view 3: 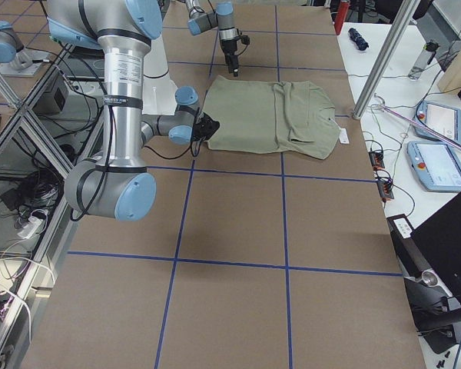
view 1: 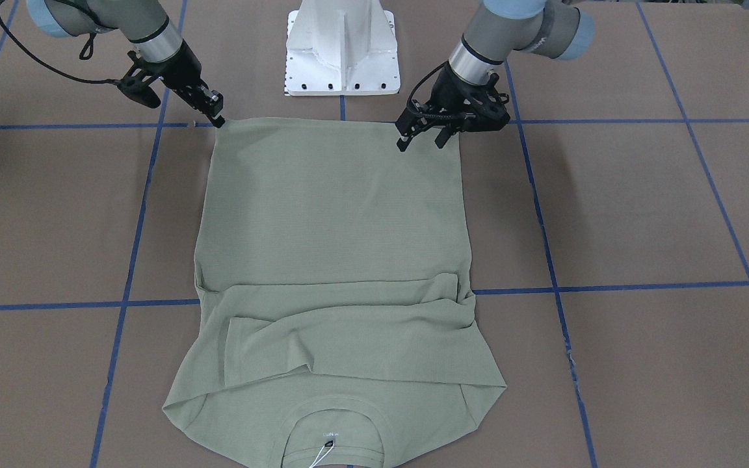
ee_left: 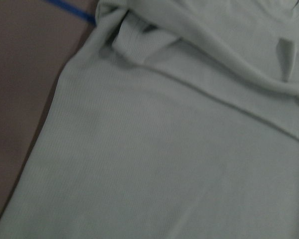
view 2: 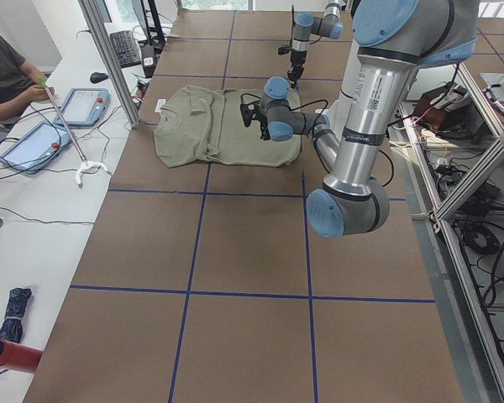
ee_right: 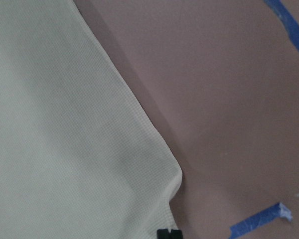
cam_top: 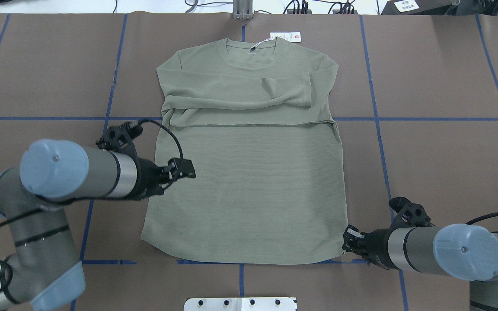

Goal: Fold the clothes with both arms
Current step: 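Grasp the other hem corner with the left gripper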

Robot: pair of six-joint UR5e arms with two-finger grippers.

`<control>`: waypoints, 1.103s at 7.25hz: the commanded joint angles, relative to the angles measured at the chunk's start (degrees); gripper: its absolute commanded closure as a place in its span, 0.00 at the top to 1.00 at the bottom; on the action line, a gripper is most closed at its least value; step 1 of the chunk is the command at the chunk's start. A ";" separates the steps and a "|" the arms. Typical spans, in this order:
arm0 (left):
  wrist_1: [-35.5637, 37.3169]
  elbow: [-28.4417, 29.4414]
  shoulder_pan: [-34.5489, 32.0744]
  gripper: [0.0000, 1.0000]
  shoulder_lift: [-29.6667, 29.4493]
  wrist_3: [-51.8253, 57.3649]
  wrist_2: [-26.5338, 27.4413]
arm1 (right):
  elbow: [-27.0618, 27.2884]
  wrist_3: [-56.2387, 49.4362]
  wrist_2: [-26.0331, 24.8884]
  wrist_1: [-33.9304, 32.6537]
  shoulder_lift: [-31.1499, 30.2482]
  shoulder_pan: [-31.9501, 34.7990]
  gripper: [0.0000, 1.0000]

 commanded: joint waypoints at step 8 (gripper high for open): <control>2.04 -1.33 8.23 0.90 7.56 -2.80 8.89 | 0.00 -0.05 -0.29 0.00 -0.34 0.91 0.00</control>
